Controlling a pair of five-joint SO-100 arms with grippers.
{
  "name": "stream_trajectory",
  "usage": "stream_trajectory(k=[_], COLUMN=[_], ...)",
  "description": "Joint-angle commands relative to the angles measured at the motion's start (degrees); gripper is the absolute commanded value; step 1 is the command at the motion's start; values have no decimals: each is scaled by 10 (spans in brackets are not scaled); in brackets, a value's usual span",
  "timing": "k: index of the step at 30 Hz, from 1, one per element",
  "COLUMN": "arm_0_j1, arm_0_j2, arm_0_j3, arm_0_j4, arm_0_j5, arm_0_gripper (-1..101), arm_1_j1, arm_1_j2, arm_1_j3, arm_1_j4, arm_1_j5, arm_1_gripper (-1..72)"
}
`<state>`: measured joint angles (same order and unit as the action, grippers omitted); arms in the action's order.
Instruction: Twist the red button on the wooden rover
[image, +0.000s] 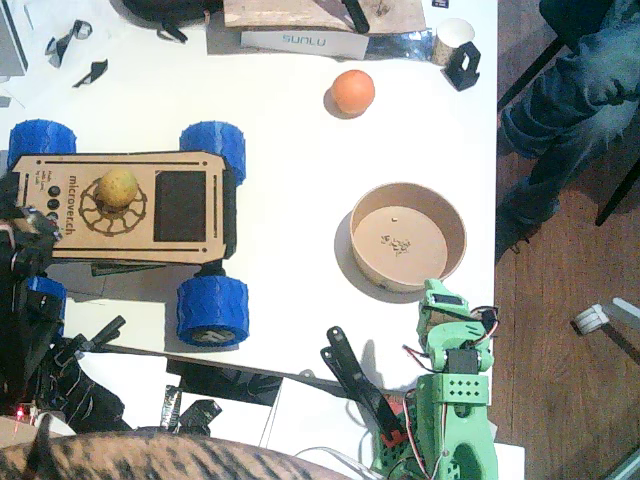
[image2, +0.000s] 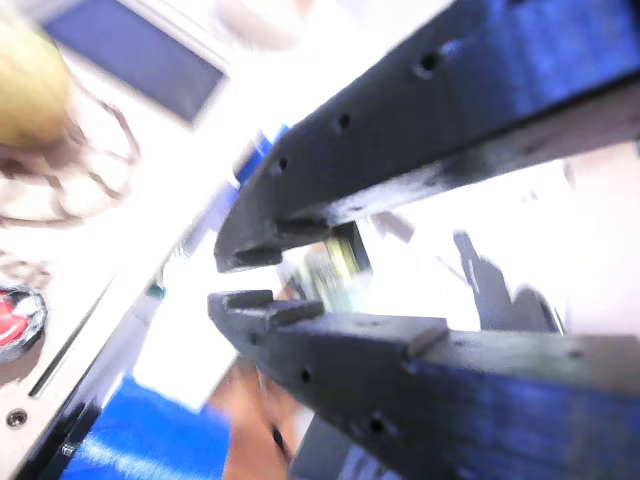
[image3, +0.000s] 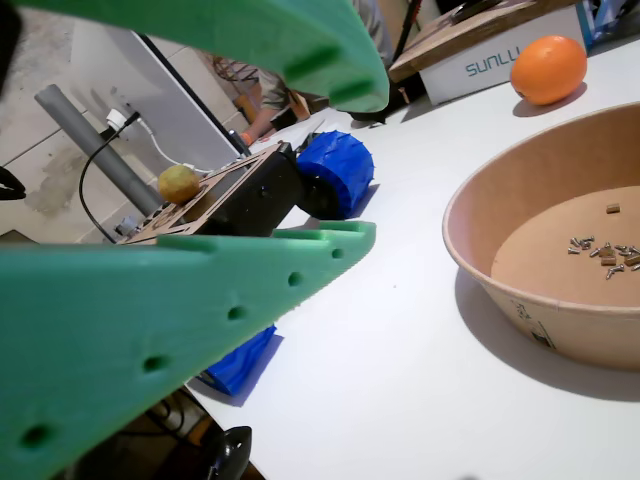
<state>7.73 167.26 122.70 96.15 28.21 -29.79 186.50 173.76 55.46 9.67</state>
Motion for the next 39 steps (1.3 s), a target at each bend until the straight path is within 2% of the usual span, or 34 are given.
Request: stream_trajectory(k=[1,10,19,25,29,39], arm_0_j1=[-48,-229,-333,-365,-380,-381], arm_0_j2=[28,119,207,267,267,267], arm_0_j3=[-10,-11,-11,-19,-25,-25], arm_0_j4=[-11,-29,-9,-7,31,37], arm_0_j5=[-53,-130,-187,-195,-195,-194], arm_0_gripper=[1,0,0,0,0,0], arm_1_j1=[4,4,4,4,4,4], arm_1_j2=[0,0,0,0,0,0], arm_1_j3=[-3,-3,-3,-3,-3,-3], arm_1_j4=[-4,-4,-4,-4,-4,-4], arm_1_j5=[5,5,5,5,5,5], arm_1_gripper=[104,104,104,104,104,104])
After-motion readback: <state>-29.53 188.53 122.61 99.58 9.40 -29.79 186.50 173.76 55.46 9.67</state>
